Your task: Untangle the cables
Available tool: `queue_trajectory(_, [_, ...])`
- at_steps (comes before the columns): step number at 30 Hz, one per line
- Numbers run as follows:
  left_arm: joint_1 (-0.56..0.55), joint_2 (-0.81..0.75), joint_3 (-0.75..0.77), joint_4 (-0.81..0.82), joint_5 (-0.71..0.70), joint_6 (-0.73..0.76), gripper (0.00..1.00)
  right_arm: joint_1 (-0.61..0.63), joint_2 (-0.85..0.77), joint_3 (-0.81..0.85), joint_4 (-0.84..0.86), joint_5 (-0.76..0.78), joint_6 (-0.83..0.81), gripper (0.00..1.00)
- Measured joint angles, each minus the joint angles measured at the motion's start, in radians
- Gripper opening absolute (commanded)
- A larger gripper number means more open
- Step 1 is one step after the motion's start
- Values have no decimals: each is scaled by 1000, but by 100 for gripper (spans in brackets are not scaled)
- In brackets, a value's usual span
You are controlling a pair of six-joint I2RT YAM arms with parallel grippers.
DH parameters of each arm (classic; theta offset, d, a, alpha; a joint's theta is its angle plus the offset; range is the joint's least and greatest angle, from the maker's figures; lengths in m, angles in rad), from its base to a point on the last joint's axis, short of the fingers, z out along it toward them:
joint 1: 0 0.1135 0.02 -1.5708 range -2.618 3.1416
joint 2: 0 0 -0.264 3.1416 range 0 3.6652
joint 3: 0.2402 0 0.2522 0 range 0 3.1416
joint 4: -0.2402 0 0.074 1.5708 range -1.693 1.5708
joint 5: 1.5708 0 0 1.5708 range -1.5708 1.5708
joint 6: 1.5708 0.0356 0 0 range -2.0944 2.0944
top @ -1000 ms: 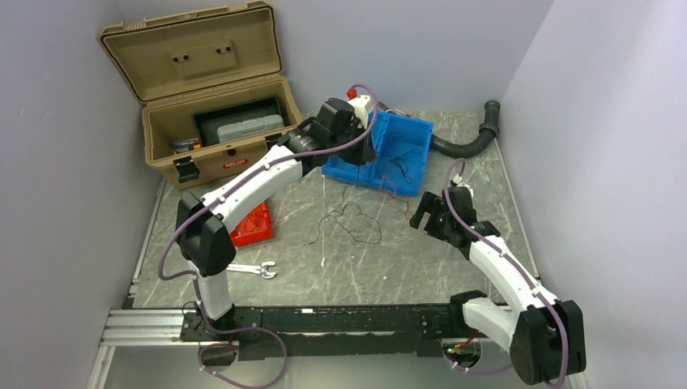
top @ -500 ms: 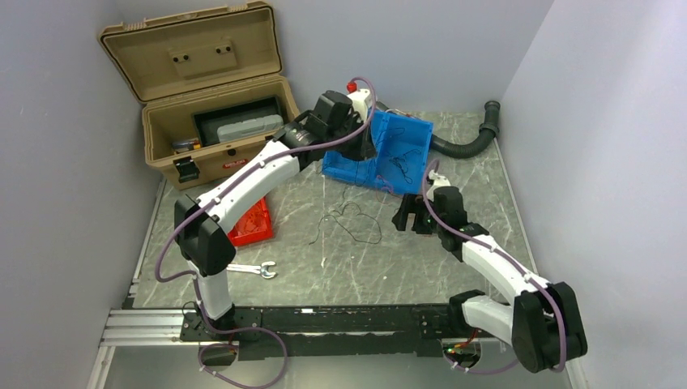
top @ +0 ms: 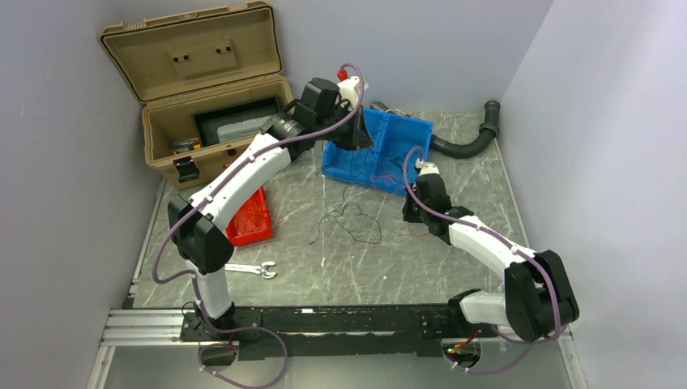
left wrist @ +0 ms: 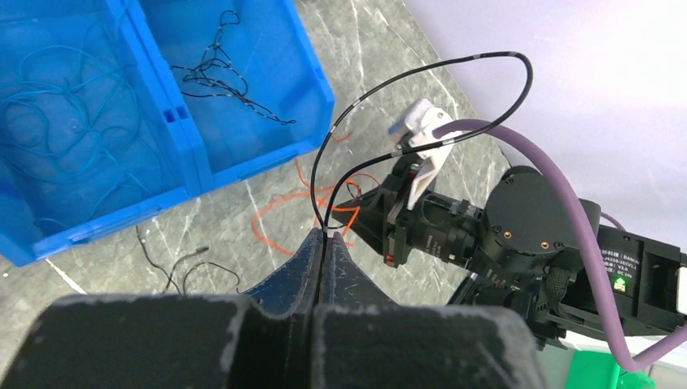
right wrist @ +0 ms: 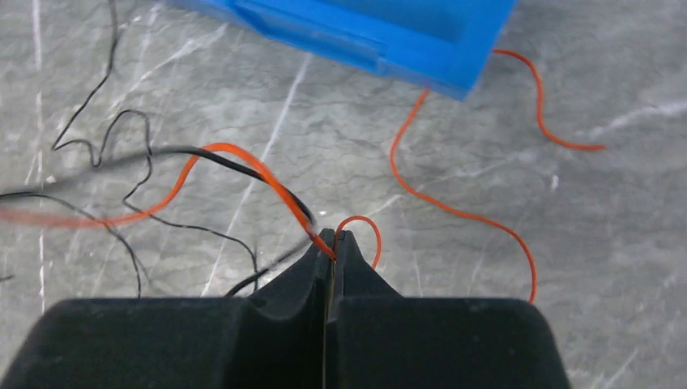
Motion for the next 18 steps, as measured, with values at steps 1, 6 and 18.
queue_trajectory(1, [13,-1,0,0,9,-3,0,0,0,0,-6,23,13,0])
queue_trajectory(6, [85,-5,28,-12,18,-8,0,-14,-74,-21,-63,102,97,0])
queue_trajectory(18, [135,4,117,53,-112,-61,0,-425,-497,-145,-407,179,447,0])
